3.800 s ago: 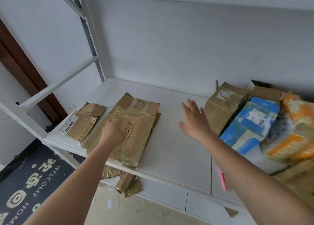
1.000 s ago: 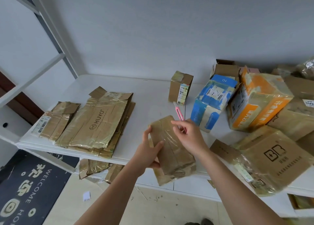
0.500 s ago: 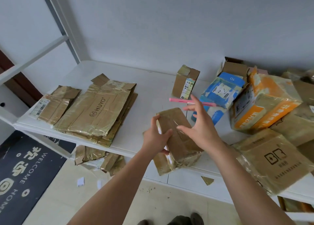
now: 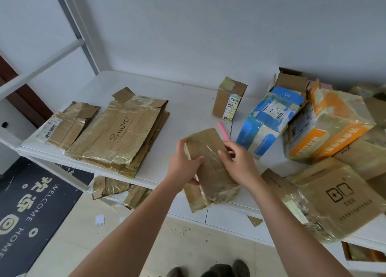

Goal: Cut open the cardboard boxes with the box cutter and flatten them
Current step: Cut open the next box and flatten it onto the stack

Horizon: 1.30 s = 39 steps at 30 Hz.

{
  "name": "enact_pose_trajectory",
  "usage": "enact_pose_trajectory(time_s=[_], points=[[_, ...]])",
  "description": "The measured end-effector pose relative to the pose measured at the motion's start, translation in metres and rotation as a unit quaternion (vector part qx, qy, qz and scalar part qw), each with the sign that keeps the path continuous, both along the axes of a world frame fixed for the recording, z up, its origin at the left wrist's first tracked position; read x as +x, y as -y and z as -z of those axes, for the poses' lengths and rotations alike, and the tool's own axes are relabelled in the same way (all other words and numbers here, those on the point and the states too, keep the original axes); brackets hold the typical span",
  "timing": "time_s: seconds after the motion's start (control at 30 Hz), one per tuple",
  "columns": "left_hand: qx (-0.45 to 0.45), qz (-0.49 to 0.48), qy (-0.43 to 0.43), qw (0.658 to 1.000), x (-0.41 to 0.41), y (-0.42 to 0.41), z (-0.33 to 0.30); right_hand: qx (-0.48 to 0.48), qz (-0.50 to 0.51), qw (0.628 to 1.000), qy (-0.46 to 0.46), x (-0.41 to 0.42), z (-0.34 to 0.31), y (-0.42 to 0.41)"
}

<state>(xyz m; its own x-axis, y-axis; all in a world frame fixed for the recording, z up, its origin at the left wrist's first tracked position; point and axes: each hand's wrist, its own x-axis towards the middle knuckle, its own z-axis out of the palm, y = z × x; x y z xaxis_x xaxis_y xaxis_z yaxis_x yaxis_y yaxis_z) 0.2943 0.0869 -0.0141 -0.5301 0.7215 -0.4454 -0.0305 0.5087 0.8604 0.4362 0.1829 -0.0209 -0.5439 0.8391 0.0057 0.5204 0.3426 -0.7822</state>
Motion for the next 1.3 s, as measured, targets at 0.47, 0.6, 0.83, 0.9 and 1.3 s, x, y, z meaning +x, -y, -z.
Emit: enact_pose_trajectory(time_s=[0.47, 0.6, 0.83, 0.9, 1.3], points=[[-0.016, -0.014, -0.029, 0.999, -0.036, 0.007, 0.007, 0.054, 0.113, 0.952, 0.28, -0.028, 0.049, -0.066], [-0.016, -0.018, -0.023, 0.999, -0.037, 0.007, 0.009, 0.084, 0.118, 0.93, 0.339, -0.038, 0.064, -0.07], [-0.004, -0.02, -0.011, 1.0, -0.039, 0.007, 0.01, 0.036, 0.11, 0.964, 0.238, -0.047, 0.036, -0.072], [-0.005, -0.02, -0.016, 1.0, -0.039, 0.006, 0.01, -0.045, 0.14, 0.987, 0.065, -0.046, 0.017, -0.07], [0.004, -0.035, -0.031, 0.999, -0.025, 0.005, 0.012, -0.16, 0.073, 0.946, -0.273, -0.06, -0.038, -0.015]])
